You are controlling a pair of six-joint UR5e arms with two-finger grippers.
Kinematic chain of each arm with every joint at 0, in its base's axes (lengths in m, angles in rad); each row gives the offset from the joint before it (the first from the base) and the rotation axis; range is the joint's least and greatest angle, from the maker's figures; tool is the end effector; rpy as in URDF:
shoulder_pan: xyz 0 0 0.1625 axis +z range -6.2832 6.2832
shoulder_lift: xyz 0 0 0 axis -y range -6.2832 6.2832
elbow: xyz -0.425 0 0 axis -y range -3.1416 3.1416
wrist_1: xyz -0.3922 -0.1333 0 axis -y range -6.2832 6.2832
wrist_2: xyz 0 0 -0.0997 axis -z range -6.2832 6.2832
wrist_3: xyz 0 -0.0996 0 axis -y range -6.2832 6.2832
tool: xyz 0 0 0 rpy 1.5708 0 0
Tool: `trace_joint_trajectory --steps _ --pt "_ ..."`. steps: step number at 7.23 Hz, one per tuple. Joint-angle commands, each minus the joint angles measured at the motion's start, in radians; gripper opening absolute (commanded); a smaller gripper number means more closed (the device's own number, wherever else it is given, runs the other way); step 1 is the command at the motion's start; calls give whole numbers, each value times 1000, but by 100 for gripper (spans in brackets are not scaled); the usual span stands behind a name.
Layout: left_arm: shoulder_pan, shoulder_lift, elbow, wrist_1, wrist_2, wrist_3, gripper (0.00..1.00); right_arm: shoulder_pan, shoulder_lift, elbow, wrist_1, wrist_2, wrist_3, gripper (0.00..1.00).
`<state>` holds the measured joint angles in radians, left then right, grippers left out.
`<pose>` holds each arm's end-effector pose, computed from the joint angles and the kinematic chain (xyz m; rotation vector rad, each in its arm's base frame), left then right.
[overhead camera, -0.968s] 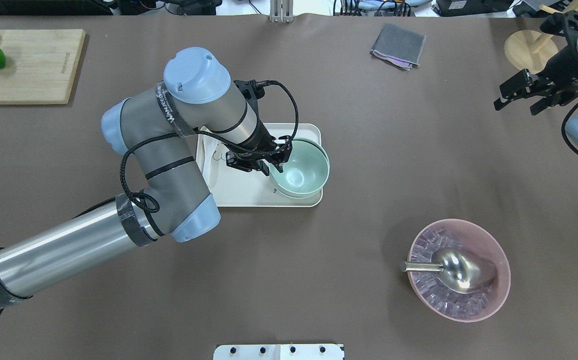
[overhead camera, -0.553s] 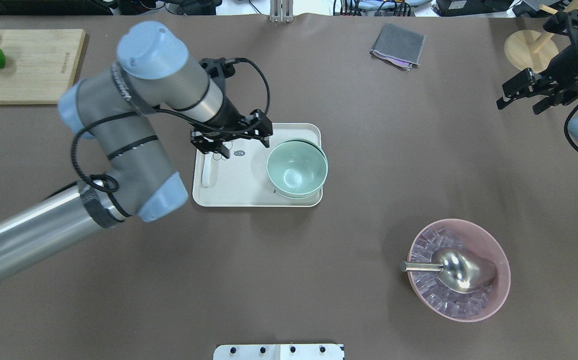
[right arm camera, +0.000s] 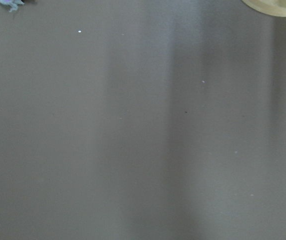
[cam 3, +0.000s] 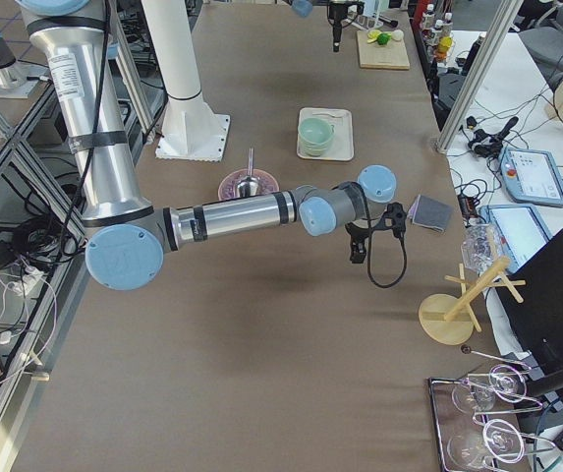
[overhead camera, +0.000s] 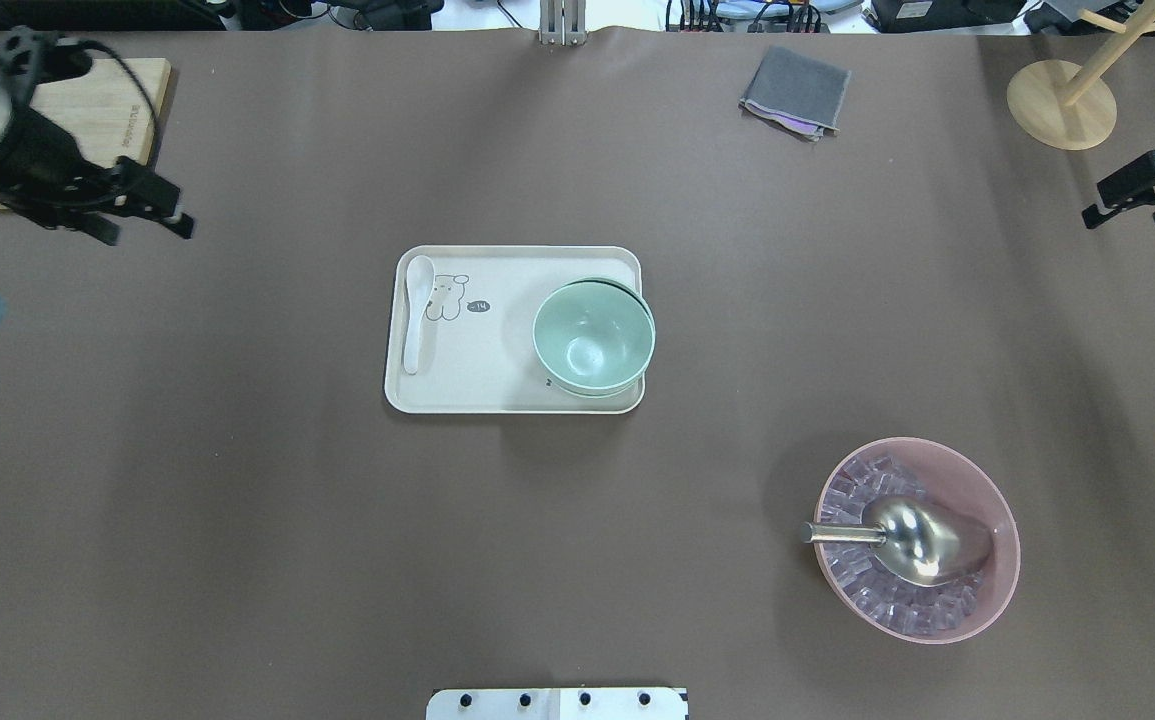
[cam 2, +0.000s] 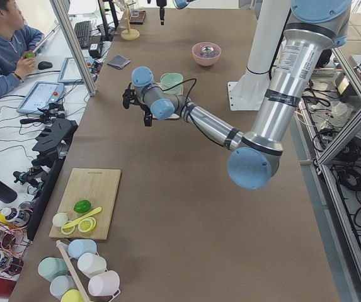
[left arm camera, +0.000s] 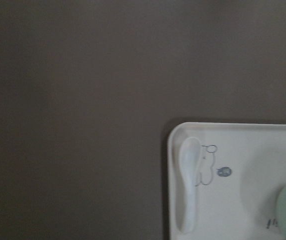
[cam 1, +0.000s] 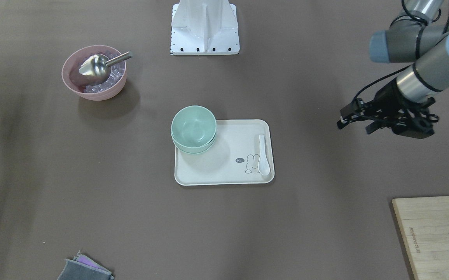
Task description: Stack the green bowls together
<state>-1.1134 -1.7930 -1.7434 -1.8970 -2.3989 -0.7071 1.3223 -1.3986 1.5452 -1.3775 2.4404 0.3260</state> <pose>0.2002 -0.5424 0.4110 0.1313 1.0299 0.0715 -0.0863 -0.5726 0.5513 0.0611 -0.9152 -0.0758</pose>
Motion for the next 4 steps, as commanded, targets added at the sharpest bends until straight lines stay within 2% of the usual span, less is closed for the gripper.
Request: trace_joint_trajectory --steps 1,3,4 --pt "-199 237 17 18 55 548 98 96 -71 -27 0 -9 -222 100" --pt "-308 322 96 13 60 791 98 155 -117 -45 -2 -53 -383 100" --pt "-322 326 102 15 67 795 98 164 -117 -65 0 -53 -396 100"
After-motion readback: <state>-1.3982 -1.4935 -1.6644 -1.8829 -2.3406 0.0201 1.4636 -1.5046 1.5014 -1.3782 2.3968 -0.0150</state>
